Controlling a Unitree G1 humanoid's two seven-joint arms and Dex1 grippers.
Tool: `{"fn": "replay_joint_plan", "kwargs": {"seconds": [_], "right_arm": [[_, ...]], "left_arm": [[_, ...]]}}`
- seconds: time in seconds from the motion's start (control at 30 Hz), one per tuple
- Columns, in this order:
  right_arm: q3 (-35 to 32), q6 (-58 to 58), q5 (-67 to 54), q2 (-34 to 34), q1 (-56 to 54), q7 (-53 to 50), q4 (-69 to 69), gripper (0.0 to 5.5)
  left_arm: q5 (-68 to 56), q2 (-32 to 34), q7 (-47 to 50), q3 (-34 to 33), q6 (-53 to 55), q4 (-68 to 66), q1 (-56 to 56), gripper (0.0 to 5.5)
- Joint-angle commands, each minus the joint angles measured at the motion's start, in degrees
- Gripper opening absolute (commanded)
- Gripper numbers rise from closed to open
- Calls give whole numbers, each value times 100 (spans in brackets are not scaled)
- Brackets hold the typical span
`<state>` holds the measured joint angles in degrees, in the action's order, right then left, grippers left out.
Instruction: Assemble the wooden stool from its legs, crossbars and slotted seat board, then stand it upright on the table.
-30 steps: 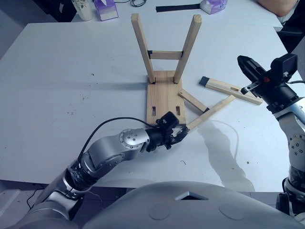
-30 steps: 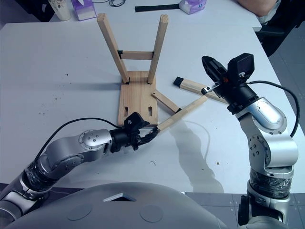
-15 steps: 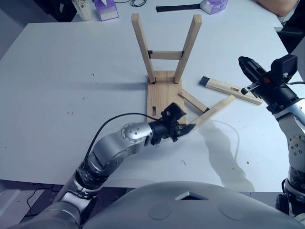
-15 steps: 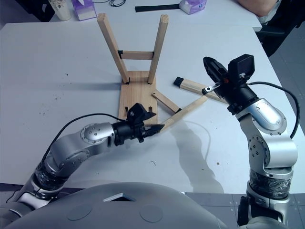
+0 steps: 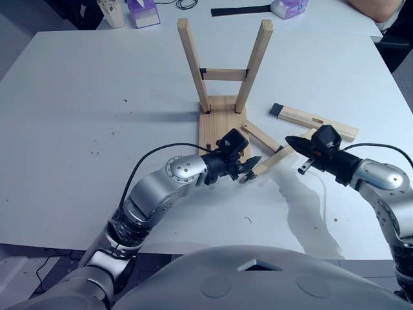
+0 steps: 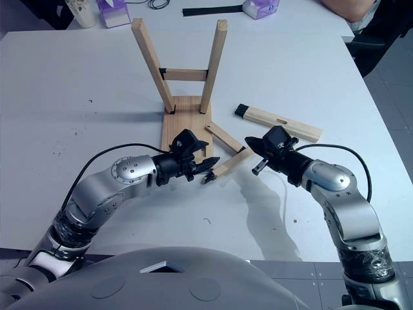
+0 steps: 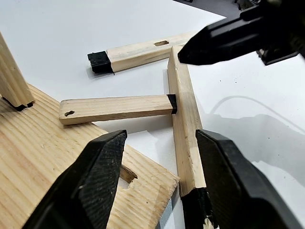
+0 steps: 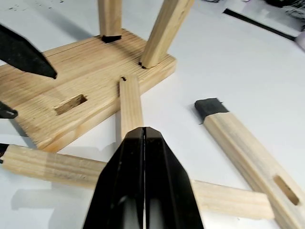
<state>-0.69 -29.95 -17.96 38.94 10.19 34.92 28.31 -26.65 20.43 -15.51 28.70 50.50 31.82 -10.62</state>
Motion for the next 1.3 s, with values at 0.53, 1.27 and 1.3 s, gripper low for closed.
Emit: {"fn": "replay_joint_plan", "kwargs": {"seconds": [0.53, 1.27, 1.3], "right_arm": [[481, 1165, 1135, 250, 398, 393, -806, 0], [211, 1305, 1124, 603, 618, 803, -615, 0], [206, 1313, 1125, 613, 611, 815, -625, 0]], "left_arm": [[470, -33, -255, -164, -14, 92, 80, 270], [782, -34, -384, -248, -70, 285, 324, 270], [793, -35, -384, -239, -80, 292, 344, 270]]}}
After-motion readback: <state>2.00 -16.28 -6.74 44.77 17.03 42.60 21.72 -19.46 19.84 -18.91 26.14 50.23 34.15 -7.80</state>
